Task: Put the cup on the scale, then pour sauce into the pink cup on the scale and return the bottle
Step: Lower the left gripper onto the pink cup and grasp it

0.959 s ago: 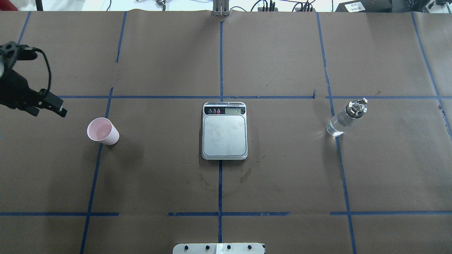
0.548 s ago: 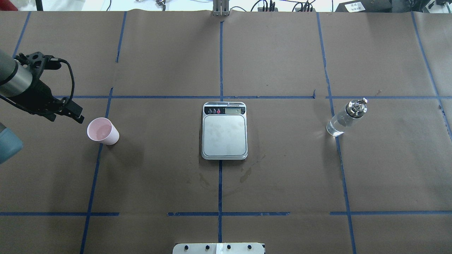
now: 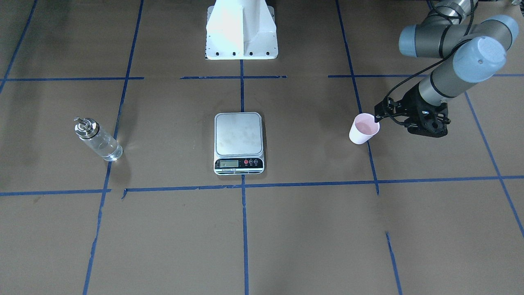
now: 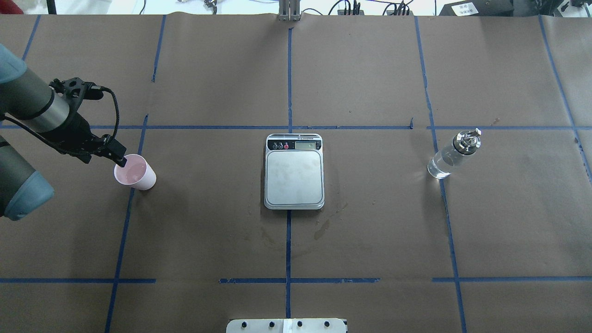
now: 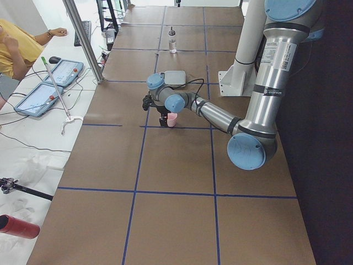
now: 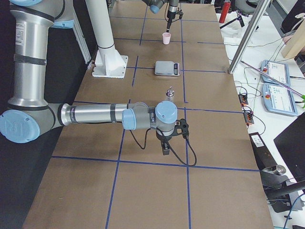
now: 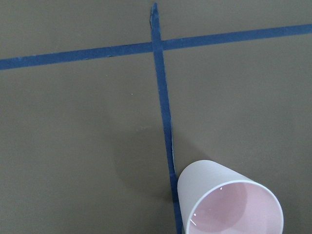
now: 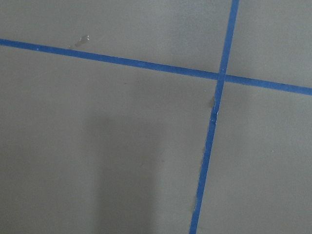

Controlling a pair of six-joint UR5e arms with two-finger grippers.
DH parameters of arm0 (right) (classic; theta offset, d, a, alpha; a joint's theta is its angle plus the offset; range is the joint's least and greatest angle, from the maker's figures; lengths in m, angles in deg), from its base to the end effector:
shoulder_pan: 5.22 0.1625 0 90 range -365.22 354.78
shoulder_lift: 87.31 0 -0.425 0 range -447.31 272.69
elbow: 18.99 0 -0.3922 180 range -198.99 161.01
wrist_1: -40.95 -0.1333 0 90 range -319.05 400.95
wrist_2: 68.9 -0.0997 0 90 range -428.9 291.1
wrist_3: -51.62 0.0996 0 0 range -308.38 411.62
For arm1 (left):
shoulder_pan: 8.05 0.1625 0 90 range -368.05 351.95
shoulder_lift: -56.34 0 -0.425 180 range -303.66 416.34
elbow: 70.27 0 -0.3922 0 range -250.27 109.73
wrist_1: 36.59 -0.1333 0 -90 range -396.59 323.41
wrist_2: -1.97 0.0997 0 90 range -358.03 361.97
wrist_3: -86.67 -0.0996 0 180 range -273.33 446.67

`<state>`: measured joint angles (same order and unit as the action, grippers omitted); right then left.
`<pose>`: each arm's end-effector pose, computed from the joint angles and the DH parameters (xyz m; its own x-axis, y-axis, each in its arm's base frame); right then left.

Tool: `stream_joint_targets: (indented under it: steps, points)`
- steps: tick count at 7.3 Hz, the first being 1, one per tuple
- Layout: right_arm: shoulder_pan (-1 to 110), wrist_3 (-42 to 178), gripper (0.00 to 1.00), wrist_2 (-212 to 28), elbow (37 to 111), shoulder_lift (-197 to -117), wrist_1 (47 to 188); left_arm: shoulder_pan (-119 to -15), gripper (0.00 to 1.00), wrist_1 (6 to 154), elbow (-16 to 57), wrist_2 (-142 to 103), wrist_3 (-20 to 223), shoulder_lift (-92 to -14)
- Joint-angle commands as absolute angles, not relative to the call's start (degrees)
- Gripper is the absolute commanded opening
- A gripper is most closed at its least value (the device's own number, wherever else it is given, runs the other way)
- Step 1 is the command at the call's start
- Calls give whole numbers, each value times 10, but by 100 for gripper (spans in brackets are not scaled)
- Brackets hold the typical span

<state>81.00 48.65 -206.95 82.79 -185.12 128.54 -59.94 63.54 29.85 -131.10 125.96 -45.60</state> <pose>0.0301 -0.4429 0.6115 0.6573 -0.1777 0.7324 0.0997 0.9838 0.1493 0.3032 -0.4924 0.4395 0.6018 0.1488 -0.7846 -0.1824 0.9821 0.0463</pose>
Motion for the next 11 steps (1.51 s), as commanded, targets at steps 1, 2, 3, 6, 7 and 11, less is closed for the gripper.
stream_joint_targets:
  steps: [1, 2, 3, 6, 7, 11]
  points:
    - [810, 486, 100, -2071, 827, -1852, 1280, -592, 100, 673, 270, -1312, 1260, -459]
    - [810, 486, 100, -2071, 826, -1852, 1280, -590, 100, 681, 264, -1312, 1260, -461]
    - [810, 485, 100, -2071, 827, -1854, 1280, -582, 100, 681, 263, -1311, 1260, -461]
    - [810, 487, 100, -2071, 826, -1855, 1281, -569, 56, 681, 262, -1310, 1259, -468]
    - [810, 486, 100, -2071, 825, -1855, 1281, -564, 25, 681, 262, -1301, 1258, -468]
    - [810, 487, 100, -2072, 827, -1855, 1281, -586, 0, 652, 283, -1278, 1292, -498]
